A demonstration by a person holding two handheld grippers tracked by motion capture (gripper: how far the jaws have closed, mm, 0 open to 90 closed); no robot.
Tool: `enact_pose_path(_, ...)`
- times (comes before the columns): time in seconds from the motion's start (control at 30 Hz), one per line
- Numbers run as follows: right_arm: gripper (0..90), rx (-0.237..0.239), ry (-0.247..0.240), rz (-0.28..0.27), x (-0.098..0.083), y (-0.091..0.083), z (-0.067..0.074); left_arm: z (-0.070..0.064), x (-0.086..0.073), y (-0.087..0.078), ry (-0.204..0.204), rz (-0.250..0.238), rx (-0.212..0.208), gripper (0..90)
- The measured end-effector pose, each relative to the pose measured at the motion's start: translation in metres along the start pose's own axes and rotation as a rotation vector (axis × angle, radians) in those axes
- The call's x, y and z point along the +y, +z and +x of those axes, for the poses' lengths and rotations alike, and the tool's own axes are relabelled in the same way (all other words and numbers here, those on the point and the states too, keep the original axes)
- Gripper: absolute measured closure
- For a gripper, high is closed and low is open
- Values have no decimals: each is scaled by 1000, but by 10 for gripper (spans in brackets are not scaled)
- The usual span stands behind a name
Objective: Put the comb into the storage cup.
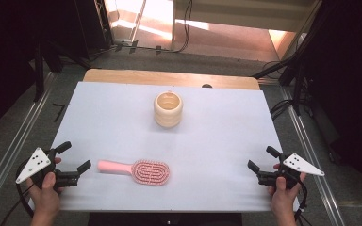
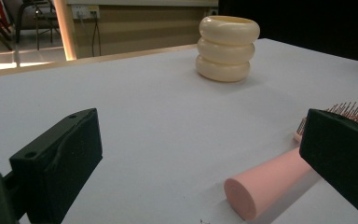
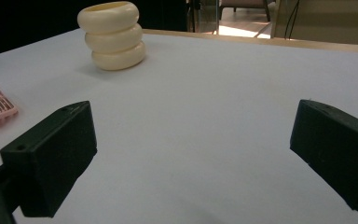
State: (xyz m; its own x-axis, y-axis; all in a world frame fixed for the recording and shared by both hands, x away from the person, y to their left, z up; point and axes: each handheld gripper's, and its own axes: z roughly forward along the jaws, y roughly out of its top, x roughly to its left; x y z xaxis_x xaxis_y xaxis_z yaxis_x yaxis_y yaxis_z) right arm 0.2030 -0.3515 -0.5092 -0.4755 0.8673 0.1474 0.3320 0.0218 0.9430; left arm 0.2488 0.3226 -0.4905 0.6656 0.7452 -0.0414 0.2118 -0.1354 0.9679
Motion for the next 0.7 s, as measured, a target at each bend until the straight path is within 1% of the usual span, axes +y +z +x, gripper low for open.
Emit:
enact_pose_path(0.1, 0, 2, -6, 6, 0, 1, 1, 0, 2, 0, -4, -2, -3, 0)
enact_pose_path(0.2, 0, 2, -12, 6, 0, 2, 1, -1, 5, 0, 6, 3, -10, 0)
enact_pose_path(0.23, 0, 0, -11, 8, 0, 2, 2, -4, 9, 0, 27, 8, -13, 0)
enact_pose_path(0.37, 0, 0, -15, 11, 0, 2, 2, -11, 17, 2, 41, 14, -31, 0)
enact_pose_path(0.4, 0, 4, -21, 11, -1, 3, 3, -14, 21, 5, 60, 35, -37, 0)
enact_pose_path(0.43, 0, 6, -22, 10, -1, 3, 3, -16, 23, 6, 69, 42, -46, 0)
enact_pose_path(0.47, 0, 6, -23, 12, -1, 2, 3, -16, 23, 6, 69, 42, -46, 0)
enact_pose_path(0.5, 0, 6, -23, 10, -1, 3, 3, -21, 29, 10, 90, 71, -57, 0)
enact_pose_path(0.63, 0, 8, -20, 11, -1, 3, 3, -29, 37, 18, 144, 118, -87, 0)
enact_pose_path(0.67, 0, 9, -22, 15, -1, 3, 3, -29, 37, 18, 144, 118, -87, 0)
enact_pose_path(0.7, 0, 7, -25, 18, -1, 3, 3, -31, 39, 20, 150, 129, -94, 0)
